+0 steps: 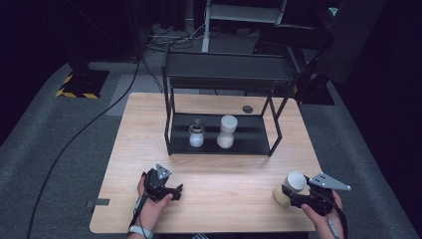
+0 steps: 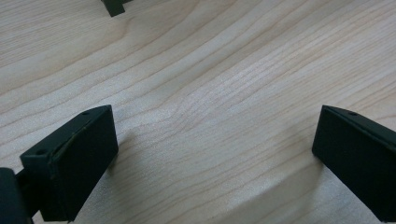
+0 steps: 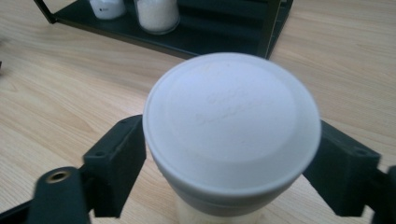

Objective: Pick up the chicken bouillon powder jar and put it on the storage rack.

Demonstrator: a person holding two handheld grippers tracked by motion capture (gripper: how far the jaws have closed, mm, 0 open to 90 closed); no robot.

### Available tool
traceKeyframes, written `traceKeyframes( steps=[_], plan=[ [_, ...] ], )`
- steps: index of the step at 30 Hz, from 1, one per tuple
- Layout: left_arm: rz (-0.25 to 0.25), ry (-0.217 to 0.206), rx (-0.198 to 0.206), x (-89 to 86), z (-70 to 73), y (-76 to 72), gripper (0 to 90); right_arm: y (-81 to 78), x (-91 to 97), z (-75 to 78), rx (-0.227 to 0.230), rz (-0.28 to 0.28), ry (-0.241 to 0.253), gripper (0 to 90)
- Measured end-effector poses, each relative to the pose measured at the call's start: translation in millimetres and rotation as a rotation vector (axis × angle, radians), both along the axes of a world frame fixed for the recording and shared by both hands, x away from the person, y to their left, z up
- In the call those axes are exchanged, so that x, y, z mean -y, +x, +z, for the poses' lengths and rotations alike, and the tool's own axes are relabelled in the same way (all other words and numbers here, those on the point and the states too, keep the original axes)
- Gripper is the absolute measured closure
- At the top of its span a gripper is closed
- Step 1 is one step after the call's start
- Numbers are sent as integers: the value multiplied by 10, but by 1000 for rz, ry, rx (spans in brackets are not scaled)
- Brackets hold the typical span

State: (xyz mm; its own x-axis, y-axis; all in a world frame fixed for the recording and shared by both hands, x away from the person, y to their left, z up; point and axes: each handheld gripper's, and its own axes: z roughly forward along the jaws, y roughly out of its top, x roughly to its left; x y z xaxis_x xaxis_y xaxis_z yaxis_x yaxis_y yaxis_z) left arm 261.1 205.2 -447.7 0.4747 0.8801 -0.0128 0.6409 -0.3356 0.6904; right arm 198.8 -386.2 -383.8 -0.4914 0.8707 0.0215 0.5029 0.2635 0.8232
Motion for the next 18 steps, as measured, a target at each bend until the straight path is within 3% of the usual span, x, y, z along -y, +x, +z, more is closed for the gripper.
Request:
traceKeyframes(
  steps=[7, 18],
  plan=[
    [0, 0, 0, 0, 0, 0, 3, -3, -56, -51, 8, 3, -48, 336],
    [0, 0, 0, 0, 1, 0, 3, 10, -48, -8, 15, 22, -53, 343]
  ],
)
